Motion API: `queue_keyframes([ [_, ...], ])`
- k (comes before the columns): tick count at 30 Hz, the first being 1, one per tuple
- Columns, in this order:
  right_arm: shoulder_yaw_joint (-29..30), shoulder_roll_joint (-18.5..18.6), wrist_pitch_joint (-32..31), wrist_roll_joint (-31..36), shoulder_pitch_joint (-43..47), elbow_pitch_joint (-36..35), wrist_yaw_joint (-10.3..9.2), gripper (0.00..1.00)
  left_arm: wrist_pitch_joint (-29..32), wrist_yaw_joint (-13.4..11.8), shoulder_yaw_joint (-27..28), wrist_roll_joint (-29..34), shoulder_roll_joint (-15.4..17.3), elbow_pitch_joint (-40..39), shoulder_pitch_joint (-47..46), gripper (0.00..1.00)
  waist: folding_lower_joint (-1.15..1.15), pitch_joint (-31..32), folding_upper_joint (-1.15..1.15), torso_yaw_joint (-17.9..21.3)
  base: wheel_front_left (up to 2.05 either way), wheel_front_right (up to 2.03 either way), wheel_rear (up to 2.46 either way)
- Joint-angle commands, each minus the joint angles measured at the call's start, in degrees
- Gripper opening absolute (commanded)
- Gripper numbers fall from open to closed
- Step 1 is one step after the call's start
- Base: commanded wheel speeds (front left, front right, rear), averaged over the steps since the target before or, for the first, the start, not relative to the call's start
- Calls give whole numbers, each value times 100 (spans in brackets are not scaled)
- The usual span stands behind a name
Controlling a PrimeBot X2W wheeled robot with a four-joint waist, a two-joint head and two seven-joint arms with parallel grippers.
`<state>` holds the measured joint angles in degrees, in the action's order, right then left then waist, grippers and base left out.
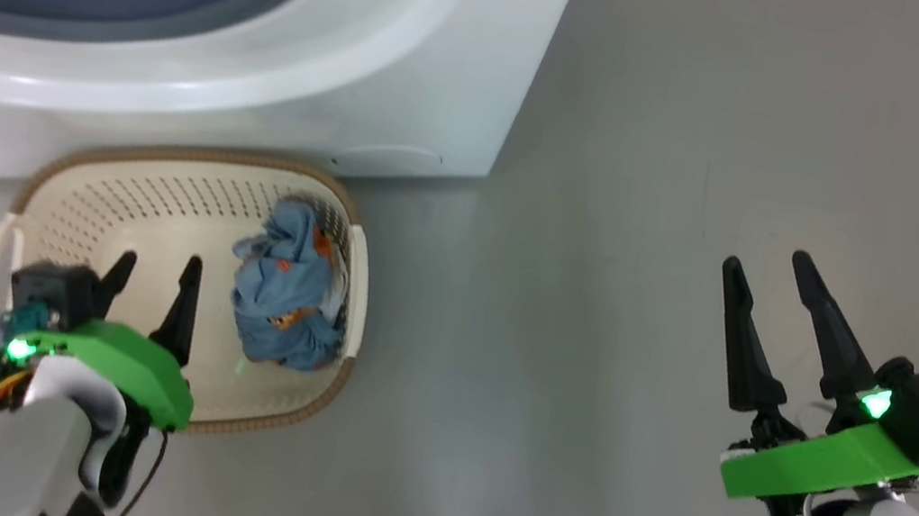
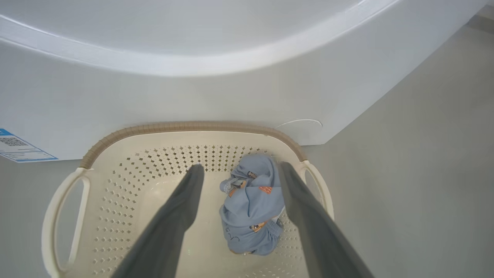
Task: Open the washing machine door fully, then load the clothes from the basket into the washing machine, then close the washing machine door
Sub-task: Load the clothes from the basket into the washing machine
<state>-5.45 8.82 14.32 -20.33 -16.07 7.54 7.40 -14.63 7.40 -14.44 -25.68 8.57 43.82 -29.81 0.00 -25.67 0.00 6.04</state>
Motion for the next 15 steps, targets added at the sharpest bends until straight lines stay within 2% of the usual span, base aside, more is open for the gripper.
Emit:
queue_keyframes([
  [1, -159, -18, 68, 27, -68, -157, 9, 100, -37, 9, 4, -85, 227, 57, -189, 100, 0, -579, 0, 226, 0, 0, 0],
  [15, -410, -196, 68, 82, -700, -340, 9, 100, -37, 9, -1927, -1072, 814, 1160, -1681, 100, 0, -1786, 0, 547, 0, 0, 0],
])
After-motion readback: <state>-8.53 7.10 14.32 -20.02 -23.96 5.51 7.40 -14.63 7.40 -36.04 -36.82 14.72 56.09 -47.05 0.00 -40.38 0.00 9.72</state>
